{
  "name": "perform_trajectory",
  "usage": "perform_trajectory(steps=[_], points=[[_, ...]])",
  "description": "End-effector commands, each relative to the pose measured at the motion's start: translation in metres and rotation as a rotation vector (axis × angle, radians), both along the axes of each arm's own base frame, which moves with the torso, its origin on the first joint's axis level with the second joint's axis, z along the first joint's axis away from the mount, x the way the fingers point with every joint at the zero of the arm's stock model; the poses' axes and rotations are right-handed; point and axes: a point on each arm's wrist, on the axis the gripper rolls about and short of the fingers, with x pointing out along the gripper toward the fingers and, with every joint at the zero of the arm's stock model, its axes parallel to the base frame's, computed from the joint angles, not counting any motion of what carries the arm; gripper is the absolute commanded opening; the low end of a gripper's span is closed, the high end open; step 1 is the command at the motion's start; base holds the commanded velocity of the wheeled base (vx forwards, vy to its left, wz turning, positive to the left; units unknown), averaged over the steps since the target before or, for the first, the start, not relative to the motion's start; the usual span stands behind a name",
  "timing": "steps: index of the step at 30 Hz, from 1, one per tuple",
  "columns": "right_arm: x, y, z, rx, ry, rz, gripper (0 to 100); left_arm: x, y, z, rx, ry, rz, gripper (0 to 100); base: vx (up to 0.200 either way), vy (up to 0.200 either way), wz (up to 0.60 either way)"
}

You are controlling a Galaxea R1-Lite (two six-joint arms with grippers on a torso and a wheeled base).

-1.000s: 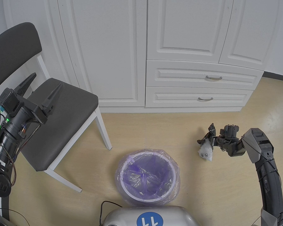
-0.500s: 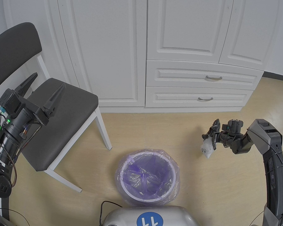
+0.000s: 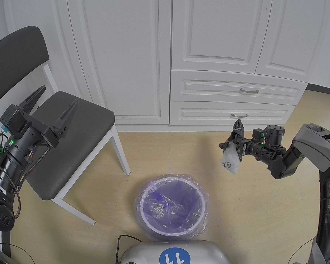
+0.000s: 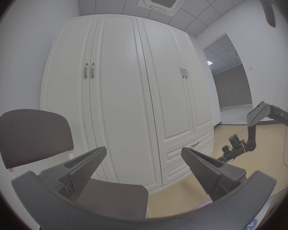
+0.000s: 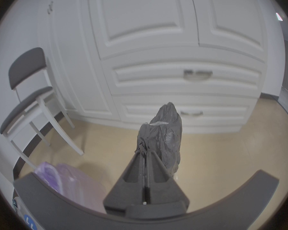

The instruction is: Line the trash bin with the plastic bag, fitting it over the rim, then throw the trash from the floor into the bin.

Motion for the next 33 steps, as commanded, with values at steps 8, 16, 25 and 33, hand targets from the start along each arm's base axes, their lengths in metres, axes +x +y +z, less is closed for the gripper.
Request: perform_trajectory(steps=[8,16,25,33], points=[[-0.056,0.053,0.078,0.029,-0.232,0.089,0,0.002,-0.001,-0.003,0.009,0.011,0.001,100,-0.175,0.000,0.00],[-0.079,0.089,0.084,0.065,-0.318,0.163,0,0.002,-0.001,-0.004,0.017,0.014,0.002,100,-0.200,0.000,0.00],[-0.105,0.145,0.071,0.144,-0.362,0.248,0,0.001,-0.001,-0.003,0.016,0.009,0.001,100,-0.067,0.000,0.00],[-0.122,0.183,0.041,0.186,-0.277,0.263,0,0.004,0.000,-0.003,0.048,-0.002,0.025,100,0.000,0.000,0.00]])
